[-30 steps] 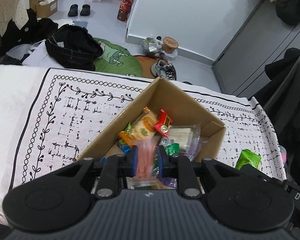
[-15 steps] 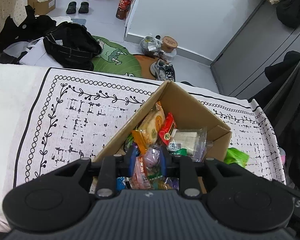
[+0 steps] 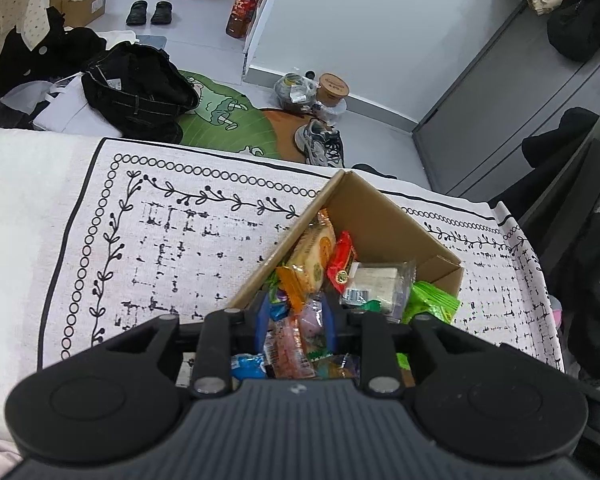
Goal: Organize snacks
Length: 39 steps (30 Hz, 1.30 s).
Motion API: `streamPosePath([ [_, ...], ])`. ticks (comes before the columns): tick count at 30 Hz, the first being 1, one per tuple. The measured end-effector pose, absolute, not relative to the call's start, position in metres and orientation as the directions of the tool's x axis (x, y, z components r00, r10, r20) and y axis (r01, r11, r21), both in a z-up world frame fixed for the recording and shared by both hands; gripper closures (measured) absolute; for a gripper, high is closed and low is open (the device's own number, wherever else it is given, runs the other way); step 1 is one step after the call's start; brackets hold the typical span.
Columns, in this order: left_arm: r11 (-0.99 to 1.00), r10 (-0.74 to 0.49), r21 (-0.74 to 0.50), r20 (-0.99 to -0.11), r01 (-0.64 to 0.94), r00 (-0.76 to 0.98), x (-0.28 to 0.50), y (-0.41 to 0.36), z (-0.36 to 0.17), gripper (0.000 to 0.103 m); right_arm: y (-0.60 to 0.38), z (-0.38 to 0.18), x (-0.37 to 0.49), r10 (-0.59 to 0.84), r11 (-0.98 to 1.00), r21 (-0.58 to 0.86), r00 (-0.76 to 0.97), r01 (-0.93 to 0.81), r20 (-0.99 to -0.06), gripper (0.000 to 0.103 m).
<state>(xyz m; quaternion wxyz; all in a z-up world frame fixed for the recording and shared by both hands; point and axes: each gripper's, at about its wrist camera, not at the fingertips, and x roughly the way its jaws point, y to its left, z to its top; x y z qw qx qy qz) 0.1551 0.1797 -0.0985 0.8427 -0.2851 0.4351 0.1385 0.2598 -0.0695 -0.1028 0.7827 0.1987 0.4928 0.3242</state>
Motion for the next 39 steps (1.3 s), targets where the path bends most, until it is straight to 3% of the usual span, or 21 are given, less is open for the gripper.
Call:
streamPosePath([
  [2, 0.797, -0.013, -0.360, -0.813, -0.486, 0.582, 0.153, 0.183, -0.098, 0.078, -0.066, -0.103, 0.260, 0.722, 0.691, 0.652, 0.289, -0.311, -0.628, 0.072],
  [4, 0.794, -0.011, -0.359, -0.815, -0.490, 0.579, 0.151, 0.186, -0.097, 0.078, -0.065, -0.104, 0.260, 0.735, 0.678, 0.669, 0.273, -0.305, -0.621, 0.049],
  [5, 0.793, -0.012, -0.359, -0.816, -0.491, 0.578, 0.150, 0.187, -0.097, 0.078, -0.065, -0.104, 0.260, 0.736, 0.677, 0.673, 0.273, -0.297, -0.620, 0.047],
  [9, 0.794, -0.017, -0.360, -0.819, -0.489, 0.574, 0.147, 0.188, -0.093, 0.077, -0.076, -0.100, 0.257, 0.707, 0.707, 0.647, 0.277, -0.285, -0.650, 0.047],
  [15, 0.804, -0.029, -0.360, -0.819, -0.473, 0.573, 0.142, 0.182, -0.083, 0.068, -0.101, -0.086, 0.249, 0.662, 0.749, 0.604, 0.312, -0.271, -0.681, 0.047],
  [20, 0.829, -0.042, -0.352, -0.815, -0.435, 0.579, 0.139, 0.168, -0.066, 0.050, -0.123, -0.071, 0.241, 0.629, 0.777, 0.578, 0.345, -0.249, -0.696, 0.047],
  [26, 0.855, -0.072, -0.351, -0.810, -0.382, 0.583, 0.136, 0.149, -0.049, 0.039, -0.148, -0.052, 0.235, 0.593, 0.802, 0.554, 0.401, -0.223, -0.698, 0.047],
  [34, 0.875, -0.094, -0.349, -0.804, -0.337, 0.587, 0.125, 0.131, -0.030, 0.033, -0.169, -0.032, 0.217, 0.556, 0.826, 0.522, 0.453, -0.212, -0.697, 0.031],
  [39, 0.887, -0.102, -0.345, -0.793, -0.306, 0.600, 0.115, 0.119, -0.017, 0.028, -0.178, -0.021, 0.204, 0.523, 0.846, 0.494, 0.485, -0.200, -0.701, 0.030],
])
